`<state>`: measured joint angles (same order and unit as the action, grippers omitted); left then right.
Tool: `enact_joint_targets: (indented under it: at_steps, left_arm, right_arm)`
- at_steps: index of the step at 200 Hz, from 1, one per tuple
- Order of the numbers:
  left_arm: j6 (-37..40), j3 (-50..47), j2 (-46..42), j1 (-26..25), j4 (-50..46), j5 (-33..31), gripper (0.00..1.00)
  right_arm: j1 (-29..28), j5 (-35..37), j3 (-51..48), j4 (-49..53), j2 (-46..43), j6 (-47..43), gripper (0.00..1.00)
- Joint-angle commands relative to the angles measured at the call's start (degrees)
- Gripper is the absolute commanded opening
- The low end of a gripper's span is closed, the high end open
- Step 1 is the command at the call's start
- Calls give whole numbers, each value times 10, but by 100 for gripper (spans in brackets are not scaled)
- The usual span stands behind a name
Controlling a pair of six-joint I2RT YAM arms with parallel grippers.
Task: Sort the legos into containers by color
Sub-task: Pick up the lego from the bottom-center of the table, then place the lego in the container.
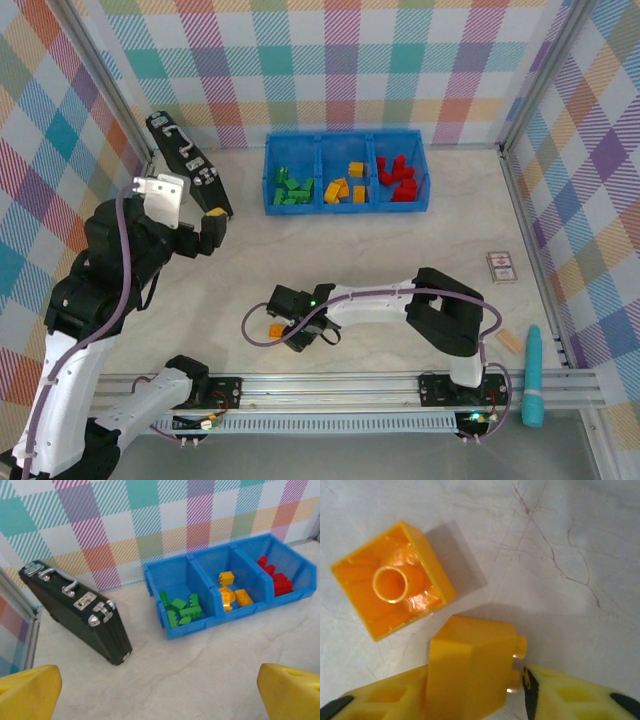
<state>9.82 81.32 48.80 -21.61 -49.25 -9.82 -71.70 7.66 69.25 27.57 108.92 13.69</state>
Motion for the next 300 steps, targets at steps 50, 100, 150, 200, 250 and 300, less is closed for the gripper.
enact_joint_targets:
  at_steps: [50,100,150,200,250,300]
  left_arm:
    - [8,-95,-65,4,45,-34,100]
    - [5,-203,-165,4,99,-93,100]
    - [4,-222,-205,3,104,-81,100]
    - [2,-207,-155,3,95,-55,100]
    - [6,-198,-144,3,87,-65,100]
    - [7,-192,-129,3,87,-60,100]
  right_arm:
    - [32,8,-2,35,-35,-11,28]
    - [149,-23,-8,47,-145,-57,28]
    - [294,-13,58,30,-154,-147,30]
    - [399,-17,164,-43,-32,-168,30]
    - [451,-53,289,-51,95,-146,32]
    - [456,-41,379,-20,157,-160,45]
